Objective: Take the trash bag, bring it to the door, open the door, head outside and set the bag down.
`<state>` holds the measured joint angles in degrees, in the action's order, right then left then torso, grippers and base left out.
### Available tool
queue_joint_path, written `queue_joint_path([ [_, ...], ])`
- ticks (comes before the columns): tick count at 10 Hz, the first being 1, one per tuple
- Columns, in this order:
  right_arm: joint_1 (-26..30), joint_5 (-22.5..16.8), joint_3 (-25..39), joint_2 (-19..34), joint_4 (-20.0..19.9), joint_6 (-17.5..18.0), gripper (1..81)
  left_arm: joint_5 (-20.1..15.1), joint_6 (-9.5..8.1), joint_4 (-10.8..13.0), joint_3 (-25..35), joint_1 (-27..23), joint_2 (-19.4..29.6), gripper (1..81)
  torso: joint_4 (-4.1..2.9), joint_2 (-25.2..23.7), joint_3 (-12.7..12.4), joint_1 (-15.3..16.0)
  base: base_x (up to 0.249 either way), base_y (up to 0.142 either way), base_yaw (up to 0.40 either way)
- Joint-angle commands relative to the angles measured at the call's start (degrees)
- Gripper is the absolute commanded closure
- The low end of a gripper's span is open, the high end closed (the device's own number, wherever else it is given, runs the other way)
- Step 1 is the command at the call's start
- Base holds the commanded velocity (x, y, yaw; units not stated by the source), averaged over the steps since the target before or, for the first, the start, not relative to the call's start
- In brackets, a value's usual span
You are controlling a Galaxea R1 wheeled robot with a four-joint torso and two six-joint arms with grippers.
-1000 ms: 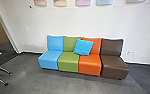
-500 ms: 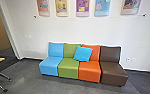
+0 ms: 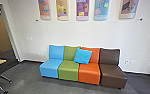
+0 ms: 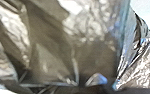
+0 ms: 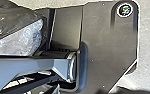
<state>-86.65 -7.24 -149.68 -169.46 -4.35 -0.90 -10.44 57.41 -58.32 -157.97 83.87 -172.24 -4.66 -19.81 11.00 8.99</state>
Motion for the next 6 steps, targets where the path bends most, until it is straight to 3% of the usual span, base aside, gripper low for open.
queue_joint_path([
  [1, 3.10, -3.66, -0.08, -0.02, 0.31, -0.24, 1.0, -4.77, 0.60, -0.04, 0.02, -3.05, -0.04, 81.1, 0.00, 5.40, 0.00, -3.47, 0.000, 0.000, 0.000],
  [5, 3.10, -3.66, -0.08, -0.38, 0.31, -0.24, 1.0, -4.85, 0.60, -0.04, 0.02, -3.05, 0.22, 81.1, 0.00, 13.47, -0.02, -8.69, 0.000, 0.000, 0.000],
  [6, 3.02, -3.66, -0.08, -0.38, 0.40, -0.24, 1.0, -4.86, 0.60, -0.13, 0.02, -3.05, 0.31, 81.1, 0.00, 9.53, -0.02, -6.16, 0.000, 0.000, 0.000],
])
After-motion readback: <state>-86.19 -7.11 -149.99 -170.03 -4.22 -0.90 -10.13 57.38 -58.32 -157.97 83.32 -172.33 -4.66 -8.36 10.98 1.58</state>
